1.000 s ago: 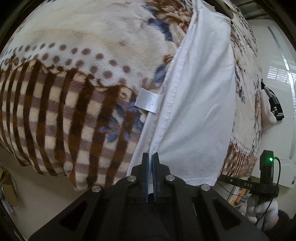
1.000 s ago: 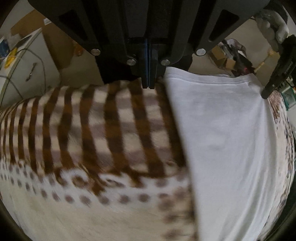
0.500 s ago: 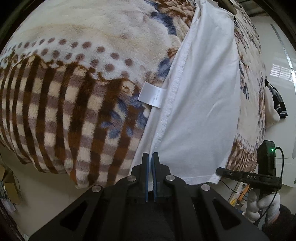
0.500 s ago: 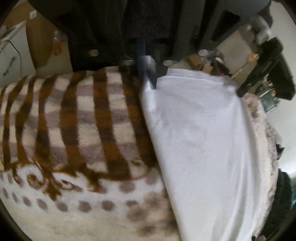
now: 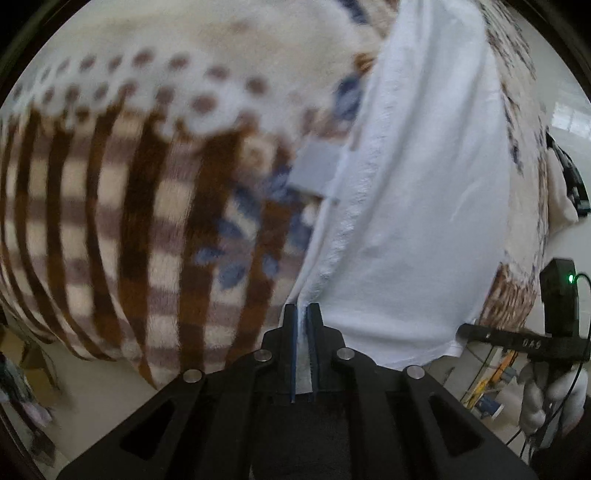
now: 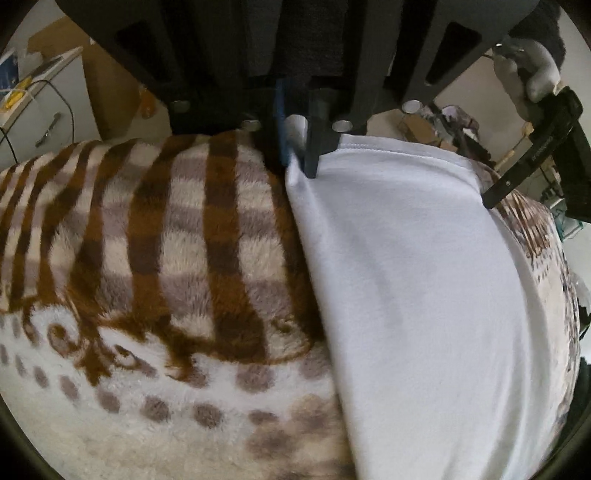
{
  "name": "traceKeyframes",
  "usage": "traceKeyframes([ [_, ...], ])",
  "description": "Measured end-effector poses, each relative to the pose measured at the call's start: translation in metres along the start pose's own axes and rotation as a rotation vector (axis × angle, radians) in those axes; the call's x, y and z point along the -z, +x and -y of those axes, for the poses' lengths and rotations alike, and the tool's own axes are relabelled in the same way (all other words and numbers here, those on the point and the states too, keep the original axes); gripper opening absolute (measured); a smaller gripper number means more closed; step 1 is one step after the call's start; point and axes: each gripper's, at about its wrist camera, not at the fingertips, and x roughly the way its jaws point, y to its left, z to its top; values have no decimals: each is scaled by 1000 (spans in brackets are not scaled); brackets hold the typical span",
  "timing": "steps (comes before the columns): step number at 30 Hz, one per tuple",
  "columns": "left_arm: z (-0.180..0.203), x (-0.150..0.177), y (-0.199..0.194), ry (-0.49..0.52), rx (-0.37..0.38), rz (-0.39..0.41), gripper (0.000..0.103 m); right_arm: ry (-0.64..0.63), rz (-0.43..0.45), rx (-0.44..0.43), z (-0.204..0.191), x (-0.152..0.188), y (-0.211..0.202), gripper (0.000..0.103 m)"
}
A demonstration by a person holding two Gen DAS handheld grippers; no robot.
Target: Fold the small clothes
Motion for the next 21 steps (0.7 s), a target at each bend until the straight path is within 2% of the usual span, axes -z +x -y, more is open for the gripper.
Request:
traceKeyframes([
  [1, 6, -2, -10, 18, -16, 9, 11, -5, -2, -18, 0, 0, -4, 31],
  [3, 16, -8, -31, 38, 9, 46, 25, -43, 38, -1, -5, -2, -24, 53],
  [4, 22, -15, -46, 38, 33, 76, 43, -69, 63, 2, -9, -1, -38, 59],
  [5, 26, -22, -54, 34, 50, 98, 55, -81, 82, -1, -12, -2, -48, 61],
  [7, 35, -45, -74, 20, 106, 164, 56, -84, 132, -2, -17, -7, -74, 67],
  [9, 44, -76, -85, 6, 160, 207, 56, -67, 171, -21, -20, -22, -95, 67],
  [11, 53, -122, -92, -11, 199, 253, 56, -59, 204, -40, -24, -43, -114, 67],
  [17, 83, -257, -95, 21, 272, 355, 56, -84, 353, -75, -45, -159, -182, 67],
  [18, 88, -286, -92, 32, 292, 358, 56, -83, 387, -88, -49, -186, -197, 67],
  [21, 101, -344, -79, 65, 292, 344, 56, -61, 450, -143, -56, -255, -229, 67],
])
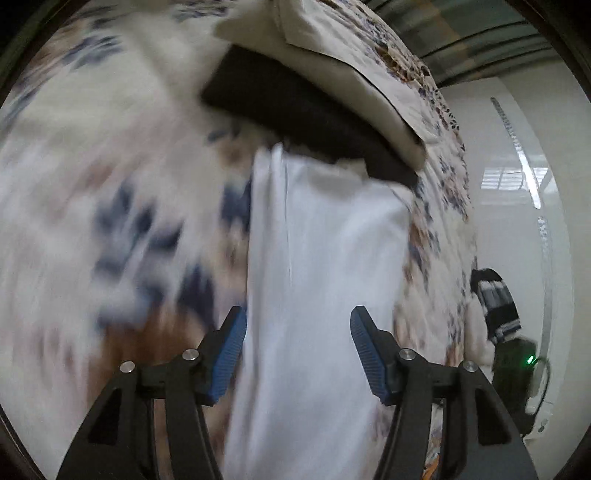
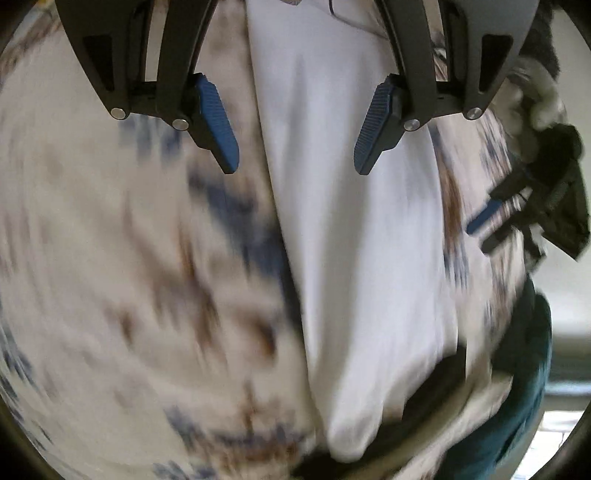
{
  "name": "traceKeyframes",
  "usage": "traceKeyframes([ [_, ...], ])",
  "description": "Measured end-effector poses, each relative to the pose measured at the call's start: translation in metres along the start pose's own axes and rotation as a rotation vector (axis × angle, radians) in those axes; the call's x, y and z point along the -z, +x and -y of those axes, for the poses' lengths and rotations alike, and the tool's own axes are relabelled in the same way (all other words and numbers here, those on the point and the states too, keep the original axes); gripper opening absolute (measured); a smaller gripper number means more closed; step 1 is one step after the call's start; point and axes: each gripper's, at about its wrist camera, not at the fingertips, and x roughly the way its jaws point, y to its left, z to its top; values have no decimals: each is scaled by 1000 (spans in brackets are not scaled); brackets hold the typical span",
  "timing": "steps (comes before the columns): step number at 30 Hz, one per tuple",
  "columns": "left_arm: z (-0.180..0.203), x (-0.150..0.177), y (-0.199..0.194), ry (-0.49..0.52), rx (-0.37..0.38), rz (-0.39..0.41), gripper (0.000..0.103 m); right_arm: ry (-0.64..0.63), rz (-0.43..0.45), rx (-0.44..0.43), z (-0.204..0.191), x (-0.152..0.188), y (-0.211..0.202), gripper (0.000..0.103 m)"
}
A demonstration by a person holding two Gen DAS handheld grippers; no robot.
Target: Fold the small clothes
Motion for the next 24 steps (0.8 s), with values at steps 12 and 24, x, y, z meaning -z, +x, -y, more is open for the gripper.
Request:
traceKeyframes([
  [12, -6, -78, 66, 110, 72, -9, 52, 19, 29, -199, 3, -211, 61, 67],
  [24, 23, -72, 33, 217, 75, 105, 6, -101, 100, -197, -47, -225, 48, 4],
])
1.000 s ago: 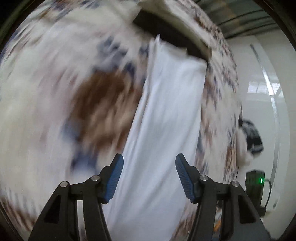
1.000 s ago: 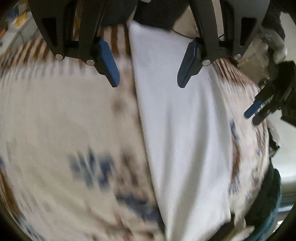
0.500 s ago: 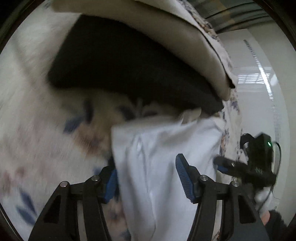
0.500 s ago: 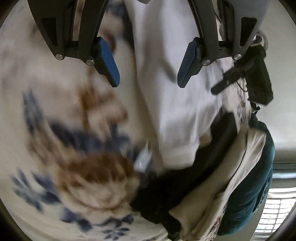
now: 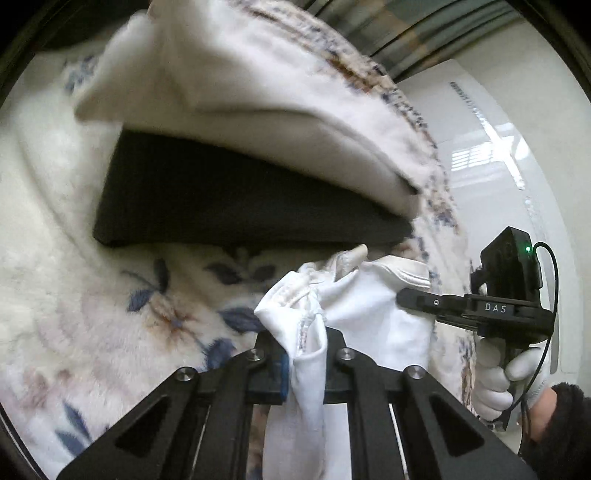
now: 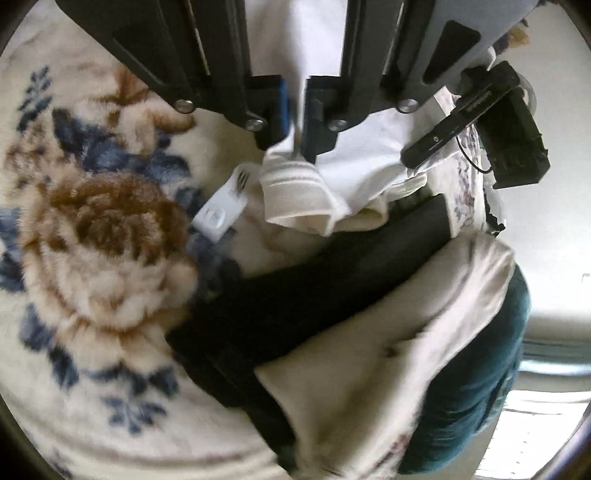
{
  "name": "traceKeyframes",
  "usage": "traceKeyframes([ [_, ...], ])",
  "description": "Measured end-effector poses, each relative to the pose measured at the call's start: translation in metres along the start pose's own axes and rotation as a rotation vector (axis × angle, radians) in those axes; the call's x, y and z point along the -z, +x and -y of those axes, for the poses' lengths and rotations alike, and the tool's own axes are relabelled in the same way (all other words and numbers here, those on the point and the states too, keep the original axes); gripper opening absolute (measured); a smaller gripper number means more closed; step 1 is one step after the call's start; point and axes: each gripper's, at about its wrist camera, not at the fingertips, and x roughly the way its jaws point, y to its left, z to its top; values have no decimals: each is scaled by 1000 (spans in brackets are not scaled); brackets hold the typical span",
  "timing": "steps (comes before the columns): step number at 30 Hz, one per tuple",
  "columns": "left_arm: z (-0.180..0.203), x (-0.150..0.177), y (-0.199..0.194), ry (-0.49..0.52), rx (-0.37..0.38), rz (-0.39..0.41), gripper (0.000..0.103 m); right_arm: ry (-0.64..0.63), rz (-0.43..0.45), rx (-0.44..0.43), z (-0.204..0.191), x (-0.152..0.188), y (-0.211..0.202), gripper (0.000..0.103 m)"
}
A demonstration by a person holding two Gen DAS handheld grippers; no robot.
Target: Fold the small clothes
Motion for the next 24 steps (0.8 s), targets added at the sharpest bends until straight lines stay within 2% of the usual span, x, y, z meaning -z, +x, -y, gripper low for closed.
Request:
traceKeyframes([
  [5, 25, 21, -51, 69, 20, 50, 6, -59, 72, -41, -25, 36, -44, 3],
  [10, 47, 72, -104, 96, 62, 50, 7, -123, 124, -83, -45, 100, -95, 3],
  [13, 50, 115, -122, 60, 80, -13, 13, -142, 112, -108, -49, 150, -116, 3],
  [14, 49, 131, -125, 39, 62, -44, 23, -145, 102, -109, -48, 164, -116, 6],
  [15, 46, 147, -128, 16, 34, -71, 27, -152, 72, -111, -46, 183, -117, 7],
  [17, 30, 185, -139, -51, 6, -125, 43, -154, 5, -93, -41, 216, -113, 16],
  [19, 9, 220, -150, -156, -22, -168, 45, -137, -71, -77, -22, 246, -113, 40],
  [21, -5, 239, -158, -238, -35, -189, 45, -116, -165, -44, -1, 277, -109, 55],
  [24, -20, 250, -174, -339, -47, -163, 45, -92, -230, -17, 18, 304, -108, 57],
])
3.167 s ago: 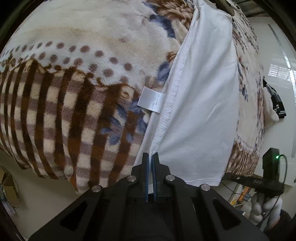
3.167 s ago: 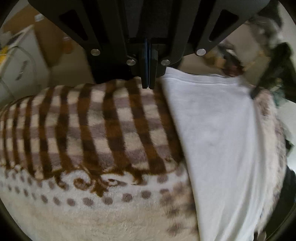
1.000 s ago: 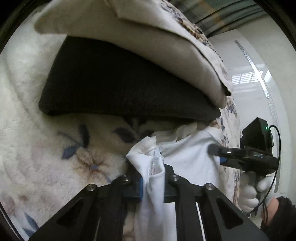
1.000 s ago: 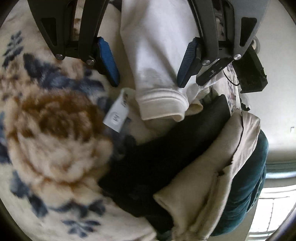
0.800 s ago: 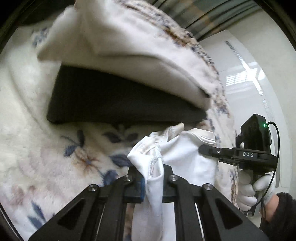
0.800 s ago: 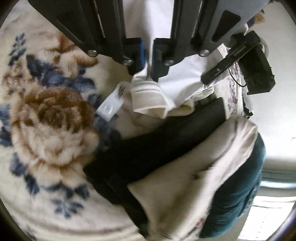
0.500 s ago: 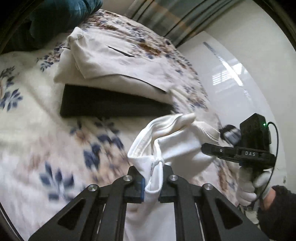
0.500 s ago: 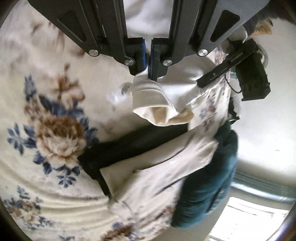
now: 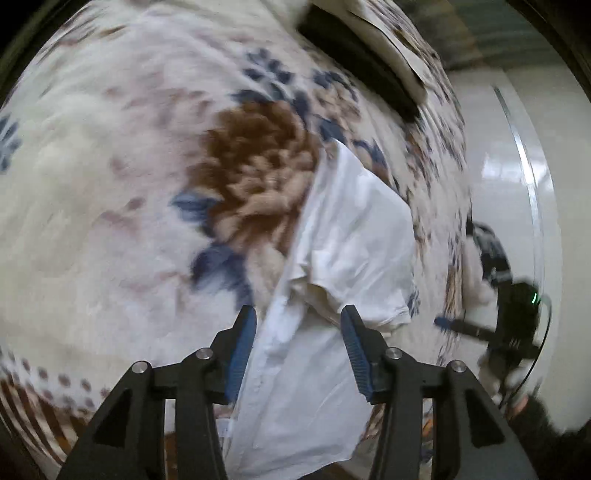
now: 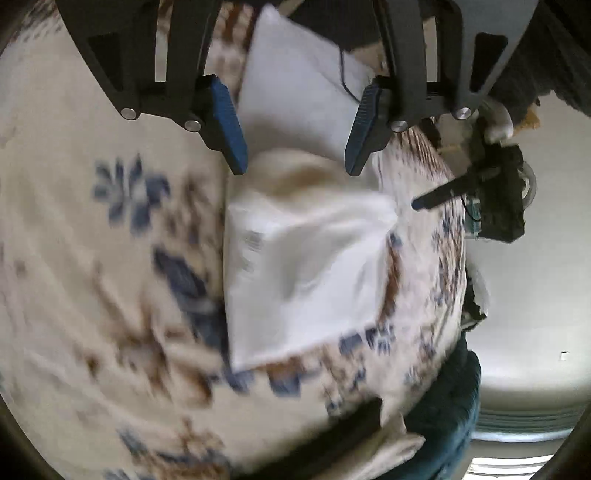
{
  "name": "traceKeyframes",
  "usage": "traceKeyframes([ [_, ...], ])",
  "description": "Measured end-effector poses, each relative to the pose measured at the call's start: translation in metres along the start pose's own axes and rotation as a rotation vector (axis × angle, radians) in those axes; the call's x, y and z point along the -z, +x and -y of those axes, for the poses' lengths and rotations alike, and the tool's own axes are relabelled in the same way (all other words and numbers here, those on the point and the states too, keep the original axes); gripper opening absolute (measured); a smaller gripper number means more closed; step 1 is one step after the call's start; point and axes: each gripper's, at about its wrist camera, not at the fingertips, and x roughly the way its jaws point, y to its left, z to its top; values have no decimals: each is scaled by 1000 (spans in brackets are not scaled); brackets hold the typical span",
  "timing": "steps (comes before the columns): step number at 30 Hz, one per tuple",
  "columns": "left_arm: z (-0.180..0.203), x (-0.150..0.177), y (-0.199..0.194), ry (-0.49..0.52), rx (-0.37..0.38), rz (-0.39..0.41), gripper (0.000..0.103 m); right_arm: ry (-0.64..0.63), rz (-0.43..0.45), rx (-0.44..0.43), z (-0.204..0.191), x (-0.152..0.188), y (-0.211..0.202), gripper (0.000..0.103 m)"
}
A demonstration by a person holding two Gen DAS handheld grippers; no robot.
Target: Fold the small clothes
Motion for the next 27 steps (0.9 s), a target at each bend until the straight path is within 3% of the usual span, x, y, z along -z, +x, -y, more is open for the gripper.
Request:
traceKeyframes([
  [4, 7, -18, 6, -17, -6, 37, 45, 115, 54, -20, 23, 12, -8, 58],
  [8, 49, -47, 35, 105, -12, 80, 45, 198, 145, -34, 24, -6, -9, 58],
  [11, 74, -60, 65, 183, -19, 62, 45, 201, 184, -160, 5, -26, -2, 58],
  [13, 74, -62, 91, 197, -54, 27, 45, 204, 177, -183, -3, -36, 15, 58],
  [16, 56, -54, 111, 185, -128, -25, 45, 188, 113, -74, -6, -38, 48, 58],
  [20, 42, -31, 103, 210, -141, -44, 45, 179, 0, 59, 2, -17, 78, 58],
  [27, 30, 0, 81, 162, -213, -69, 45, 156, -40, 127, 5, 16, 79, 56],
])
